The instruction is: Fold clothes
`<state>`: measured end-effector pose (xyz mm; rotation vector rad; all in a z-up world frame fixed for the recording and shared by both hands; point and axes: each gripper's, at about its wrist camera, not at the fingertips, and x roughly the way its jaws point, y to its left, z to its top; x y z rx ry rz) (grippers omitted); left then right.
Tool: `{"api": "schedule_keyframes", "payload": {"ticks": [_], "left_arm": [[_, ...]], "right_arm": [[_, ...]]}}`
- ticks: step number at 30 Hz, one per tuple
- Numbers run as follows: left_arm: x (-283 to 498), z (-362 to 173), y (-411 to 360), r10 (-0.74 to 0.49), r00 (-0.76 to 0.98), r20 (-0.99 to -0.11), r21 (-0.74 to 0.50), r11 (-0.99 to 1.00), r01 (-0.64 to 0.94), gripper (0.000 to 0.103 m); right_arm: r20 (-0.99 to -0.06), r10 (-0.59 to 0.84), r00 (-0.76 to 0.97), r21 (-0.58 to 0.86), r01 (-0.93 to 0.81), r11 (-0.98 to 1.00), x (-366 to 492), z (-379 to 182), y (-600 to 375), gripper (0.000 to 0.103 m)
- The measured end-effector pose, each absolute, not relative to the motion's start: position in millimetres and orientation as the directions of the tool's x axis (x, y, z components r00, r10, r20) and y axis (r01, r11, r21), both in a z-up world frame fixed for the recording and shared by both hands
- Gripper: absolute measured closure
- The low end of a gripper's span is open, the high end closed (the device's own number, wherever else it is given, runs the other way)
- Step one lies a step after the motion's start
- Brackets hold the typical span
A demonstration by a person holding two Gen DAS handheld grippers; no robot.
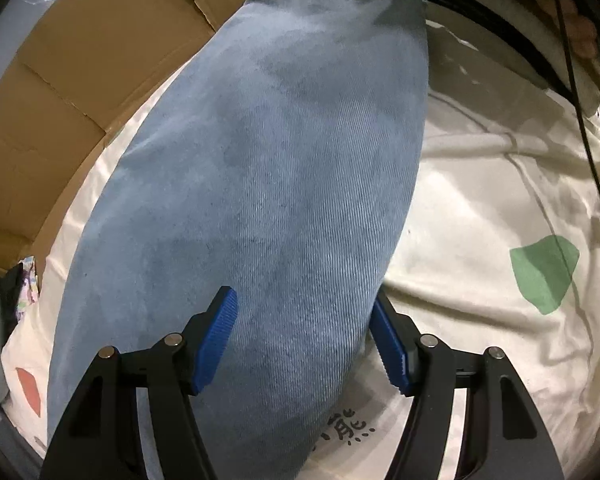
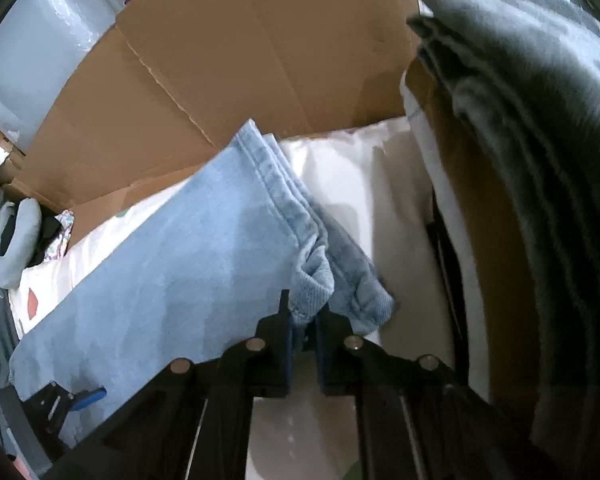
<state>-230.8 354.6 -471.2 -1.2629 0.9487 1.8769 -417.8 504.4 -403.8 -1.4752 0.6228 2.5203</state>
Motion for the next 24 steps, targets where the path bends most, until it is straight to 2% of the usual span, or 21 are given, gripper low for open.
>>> {"api": "schedule_keyframes", "payload": {"ticks": [8,15,22,24], "left_arm": [[-218,-475,362,0.129,-0.340,-0.932,0.233,-0.505,-0.831,0.036],[-208,-470,371,0.136,-0.401,-0.906,0.289,-0.493,-0.821,0.036],[-192,-448,375,0.209,-0.405,-0.890,0.244,-0.532,-0.811,0.036],[-199,-449,354,0.221,-0.412,-0.884,0.244,-0.535,-0.809,0.036]], "right_arm": [[-0.878,-0.022,-0.479,0.214,-0.352,-0.911,-419,-403,506,0.097],[-0.882,-0.039,-0.470,0.231,-0.360,-0.904,-419,-402,511,0.097],[-0.887,-0.028,-0.461,0.212,-0.353,-0.911,-419,-401,508,0.097],[-0.890,-0.022,-0.456,0.202,-0.351,-0.914,-421,-402,508,0.096]]}}
